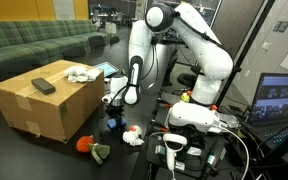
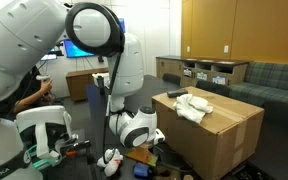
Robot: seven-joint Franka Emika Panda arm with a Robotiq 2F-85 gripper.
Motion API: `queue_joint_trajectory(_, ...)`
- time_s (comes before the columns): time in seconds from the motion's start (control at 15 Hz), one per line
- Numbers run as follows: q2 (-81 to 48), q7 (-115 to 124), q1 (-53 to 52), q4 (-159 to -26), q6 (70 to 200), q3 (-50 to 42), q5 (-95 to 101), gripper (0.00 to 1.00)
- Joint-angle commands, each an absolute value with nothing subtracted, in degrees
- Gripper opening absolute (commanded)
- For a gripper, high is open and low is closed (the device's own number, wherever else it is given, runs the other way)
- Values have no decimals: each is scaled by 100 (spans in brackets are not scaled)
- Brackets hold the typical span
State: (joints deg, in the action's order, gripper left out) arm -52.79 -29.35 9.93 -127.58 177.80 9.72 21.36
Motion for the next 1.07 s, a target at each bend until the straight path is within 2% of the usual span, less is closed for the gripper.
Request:
queue_joint_trajectory(0.0, -5302, -2952, 955, -12689, 17601, 942, 2216, 50)
queue_joint_trajectory(0.33, -4879, -2904, 825, -12983, 17198, 960, 2177, 14)
queue_joint_trajectory(0.53, -4483, -2782, 622, -13278, 16906, 931, 2127, 16)
queue_joint_trajectory(0.73, -3926, -2609, 391, -13680, 16528, 945, 2068, 8)
queue_joint_trajectory(1.0, -3035, -2030, -138, -14229, 16249, 889, 1976, 13)
